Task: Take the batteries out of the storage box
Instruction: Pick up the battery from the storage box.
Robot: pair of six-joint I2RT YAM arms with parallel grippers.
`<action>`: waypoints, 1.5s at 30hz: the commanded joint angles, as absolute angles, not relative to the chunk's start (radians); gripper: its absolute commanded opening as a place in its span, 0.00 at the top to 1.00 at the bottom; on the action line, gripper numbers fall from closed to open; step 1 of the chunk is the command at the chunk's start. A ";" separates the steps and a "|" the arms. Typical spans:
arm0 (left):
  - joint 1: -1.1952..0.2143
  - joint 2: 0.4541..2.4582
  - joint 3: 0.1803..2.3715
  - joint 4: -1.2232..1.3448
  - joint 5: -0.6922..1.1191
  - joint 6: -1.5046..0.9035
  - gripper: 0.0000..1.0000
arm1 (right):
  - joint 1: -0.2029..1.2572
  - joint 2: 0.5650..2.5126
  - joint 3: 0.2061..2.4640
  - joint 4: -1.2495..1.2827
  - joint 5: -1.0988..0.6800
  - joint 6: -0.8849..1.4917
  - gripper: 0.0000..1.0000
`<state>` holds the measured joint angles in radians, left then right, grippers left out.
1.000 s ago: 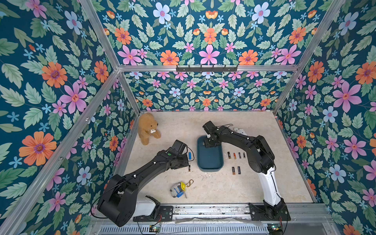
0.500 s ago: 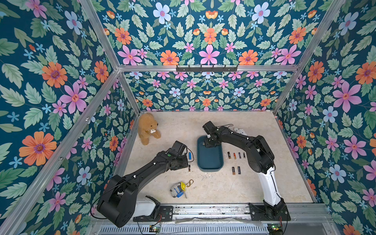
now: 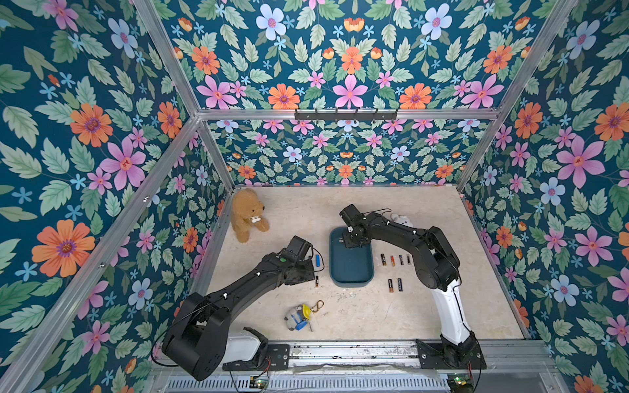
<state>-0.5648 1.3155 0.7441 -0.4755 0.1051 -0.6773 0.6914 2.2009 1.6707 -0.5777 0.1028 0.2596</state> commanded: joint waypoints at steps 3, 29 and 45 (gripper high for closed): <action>-0.564 1.313 0.749 -0.480 0.099 -0.673 0.50 | 0.692 2.191 1.665 -0.607 0.097 0.255 0.76; -0.565 1.334 0.805 -0.500 0.080 -0.651 0.50 | 0.692 2.077 1.607 -0.588 0.058 0.290 0.87; -0.565 1.350 0.827 -0.491 0.085 -0.616 0.50 | 0.692 1.902 1.466 -0.569 0.048 0.346 0.88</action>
<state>-0.5648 1.3460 0.8169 -0.4870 0.0898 -0.6403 0.6907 1.9274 1.4803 -0.5789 0.0502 0.3199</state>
